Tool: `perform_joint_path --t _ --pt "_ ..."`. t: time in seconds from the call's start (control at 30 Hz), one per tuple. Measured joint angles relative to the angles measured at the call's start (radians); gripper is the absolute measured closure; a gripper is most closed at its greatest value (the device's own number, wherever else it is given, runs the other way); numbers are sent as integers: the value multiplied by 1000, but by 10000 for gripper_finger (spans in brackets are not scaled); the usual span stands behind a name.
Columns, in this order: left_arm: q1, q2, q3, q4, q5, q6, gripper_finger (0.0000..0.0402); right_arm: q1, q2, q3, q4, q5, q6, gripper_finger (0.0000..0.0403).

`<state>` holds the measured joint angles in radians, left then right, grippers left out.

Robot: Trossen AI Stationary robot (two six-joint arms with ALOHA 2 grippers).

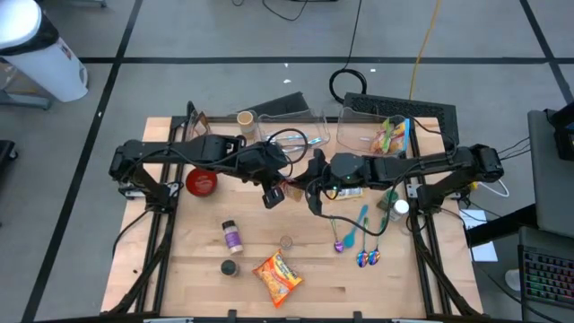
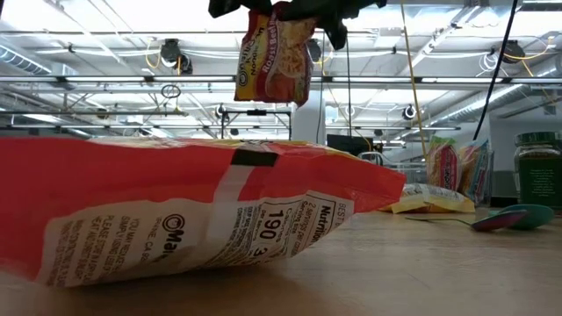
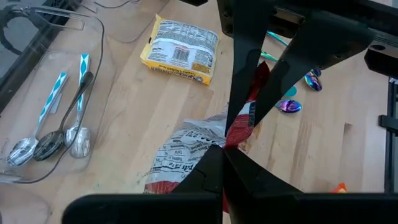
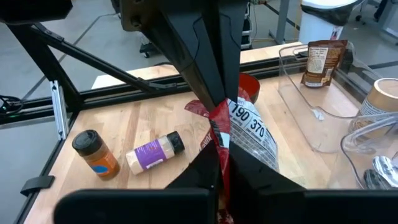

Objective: Pick & Place Food Item
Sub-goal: Put the red noodle pack into the right transparent bin

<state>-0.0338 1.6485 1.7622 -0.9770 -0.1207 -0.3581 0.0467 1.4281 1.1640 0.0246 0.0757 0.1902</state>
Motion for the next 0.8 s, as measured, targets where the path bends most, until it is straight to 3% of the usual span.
perform_joint_path --t 0.4,0.6,0.8 --pt "1 0 0 2 5 12 381 0 0 -1 0 1 -8 402" --pt "25 0 -1 42 105 53 360 0 0 -1 1 1 -1 402" --pt "72 -1 16 81 196 90 301 -7 0 -1 0 7 7 403"
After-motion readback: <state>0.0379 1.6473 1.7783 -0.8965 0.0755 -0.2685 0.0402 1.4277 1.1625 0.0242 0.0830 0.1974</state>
